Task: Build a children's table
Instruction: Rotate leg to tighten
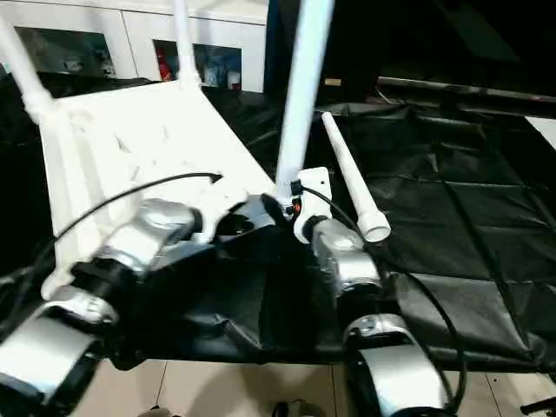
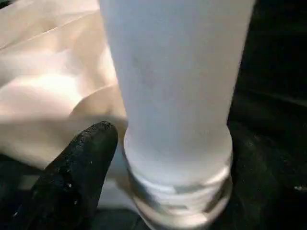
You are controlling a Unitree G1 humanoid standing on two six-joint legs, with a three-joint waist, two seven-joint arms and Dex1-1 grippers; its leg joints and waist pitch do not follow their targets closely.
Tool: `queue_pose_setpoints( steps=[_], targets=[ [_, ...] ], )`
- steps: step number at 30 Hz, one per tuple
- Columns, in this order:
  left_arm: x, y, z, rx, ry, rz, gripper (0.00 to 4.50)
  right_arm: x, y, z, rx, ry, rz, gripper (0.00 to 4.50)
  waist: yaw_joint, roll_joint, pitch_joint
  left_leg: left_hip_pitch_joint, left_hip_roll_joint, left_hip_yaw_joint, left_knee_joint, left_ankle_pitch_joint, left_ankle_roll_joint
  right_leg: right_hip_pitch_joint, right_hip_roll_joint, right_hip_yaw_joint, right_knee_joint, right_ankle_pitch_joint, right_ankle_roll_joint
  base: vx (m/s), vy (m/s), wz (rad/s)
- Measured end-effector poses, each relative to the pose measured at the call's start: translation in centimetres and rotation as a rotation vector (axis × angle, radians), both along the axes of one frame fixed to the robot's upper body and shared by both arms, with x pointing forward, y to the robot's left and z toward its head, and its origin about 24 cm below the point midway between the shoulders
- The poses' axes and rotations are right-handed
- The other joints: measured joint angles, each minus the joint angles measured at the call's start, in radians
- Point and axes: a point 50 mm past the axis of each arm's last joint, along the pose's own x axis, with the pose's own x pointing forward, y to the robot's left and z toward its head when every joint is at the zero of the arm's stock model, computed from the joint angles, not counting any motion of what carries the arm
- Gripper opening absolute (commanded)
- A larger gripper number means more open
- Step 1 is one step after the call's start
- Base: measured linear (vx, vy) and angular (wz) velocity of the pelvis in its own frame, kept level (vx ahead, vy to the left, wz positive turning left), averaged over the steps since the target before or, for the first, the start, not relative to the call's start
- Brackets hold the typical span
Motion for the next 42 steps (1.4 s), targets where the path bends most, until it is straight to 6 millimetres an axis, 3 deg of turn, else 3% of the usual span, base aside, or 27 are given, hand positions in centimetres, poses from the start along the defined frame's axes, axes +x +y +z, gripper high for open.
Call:
queue_pose_setpoints(
  steps=[6,19,30,37,42],
  targets=[
    [-0.6,1.6,0.3,0.010,0.000,-0.104,0.00,-0.7,-1.8,0.8,-0.053,-0.007,0.198,3.73,0.003,0.000,0.000,-0.002,0.001,0.001,-0.001,0.003,0.005,-0.001,0.000,0.000,0.000,0.002,-0.004,0.000,0.000,0.00],
    [-2.2,3.3,0.5,0.015,0.046,-0.265,0.00,-1.4,-1.5,1.3,-0.084,0.000,0.391,3.73,0.021,0.000,0.000,-0.003,0.001,0.002,-0.001,0.002,0.004,-0.001,-0.001,0.001,-0.001,0.001,-0.004,0.000,0.000,0.00],
    [-2.2,3.4,0.5,0.014,0.049,-0.270,0.00,-1.6,-1.3,1.2,-0.083,0.010,0.426,2.81,0.026,0.000,0.000,-0.004,0.001,0.002,-0.001,0.002,0.004,-0.001,-0.001,0.001,0.000,0.001,-0.004,0.000,0.000,0.00],
    [-1.7,2.3,0.1,0.002,0.046,-0.201,0.00,-1.5,-1.1,0.3,-0.008,0.030,0.246,2.73,0.026,0.000,0.000,-0.001,0.001,0.002,0.000,0.002,0.001,0.001,-0.001,0.002,0.000,-0.001,0.001,0.000,0.000,0.00],
    [-0.1,-0.4,-0.4,-0.006,0.021,-0.016,0.00,0.1,-0.4,-0.3,0.037,0.062,-0.122,2.72,0.027,0.000,0.000,0.001,-0.001,0.002,0.000,0.002,0.000,0.002,-0.001,0.002,-0.001,-0.001,0.001,0.000,0.000,0.00]
  ],
)
